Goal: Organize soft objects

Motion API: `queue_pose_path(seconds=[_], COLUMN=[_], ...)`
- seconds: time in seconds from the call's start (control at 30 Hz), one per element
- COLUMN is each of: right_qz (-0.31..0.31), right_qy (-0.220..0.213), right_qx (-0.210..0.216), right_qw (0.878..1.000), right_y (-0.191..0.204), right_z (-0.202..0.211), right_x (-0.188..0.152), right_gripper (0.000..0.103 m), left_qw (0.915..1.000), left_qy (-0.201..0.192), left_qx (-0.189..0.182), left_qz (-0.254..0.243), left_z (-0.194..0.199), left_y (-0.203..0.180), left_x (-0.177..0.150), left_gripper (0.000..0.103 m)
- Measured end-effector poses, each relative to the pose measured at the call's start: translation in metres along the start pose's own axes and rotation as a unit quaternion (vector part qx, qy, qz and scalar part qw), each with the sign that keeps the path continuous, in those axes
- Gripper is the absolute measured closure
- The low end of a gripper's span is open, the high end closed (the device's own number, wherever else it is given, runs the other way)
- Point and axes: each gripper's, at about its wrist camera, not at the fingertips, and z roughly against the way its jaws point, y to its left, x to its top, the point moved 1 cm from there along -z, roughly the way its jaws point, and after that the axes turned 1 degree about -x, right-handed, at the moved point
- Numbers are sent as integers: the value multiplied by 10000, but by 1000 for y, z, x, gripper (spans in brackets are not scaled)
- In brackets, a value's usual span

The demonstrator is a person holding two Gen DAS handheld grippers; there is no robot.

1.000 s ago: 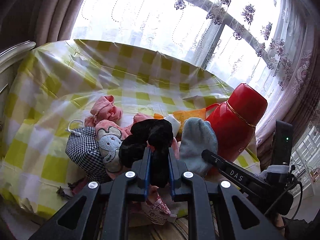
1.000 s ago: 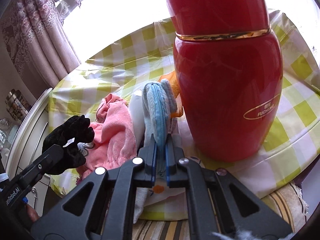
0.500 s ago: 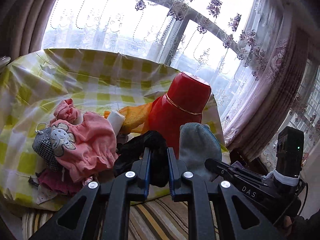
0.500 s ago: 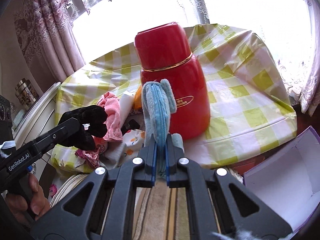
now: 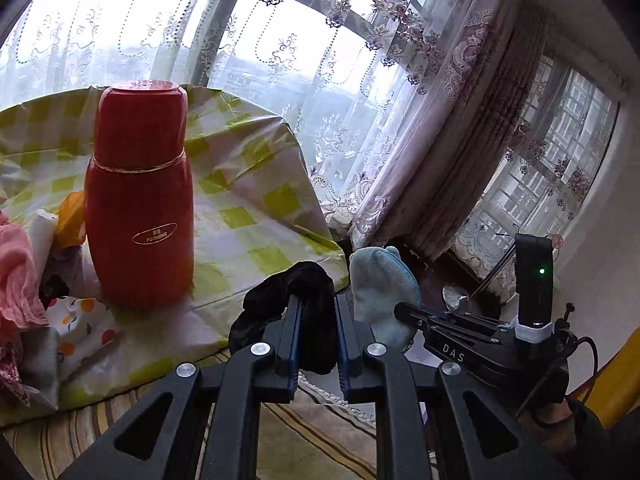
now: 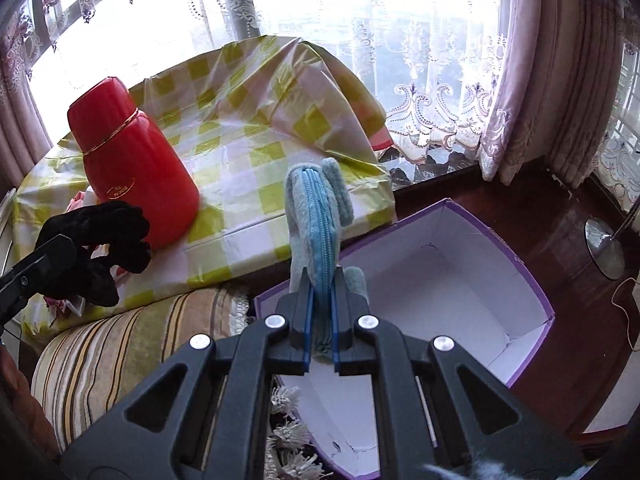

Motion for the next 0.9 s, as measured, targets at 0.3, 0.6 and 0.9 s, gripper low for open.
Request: queue_pose_path(seconds=[0.3, 0.6, 0.9], right_qz=[287, 1113, 921], right_qy=[843, 1836, 1530], right_qx=[-540, 232, 655], right_qw=[9946, 9764, 9817], right_y=[-43, -2, 17], right_z=[-47, -153, -190], right_x=[-33, -49, -26], right_gripper=[36, 36, 35], left_qw=[9997, 9965, 9758], left_qy=[239, 204, -203], left_qx=[-38, 758, 2072], left_qz=[-102, 298, 664], left_z=[-22, 6, 68], left_y=[-20, 26, 81], left_x=[-2, -23, -55], left_gripper=[32, 32, 31])
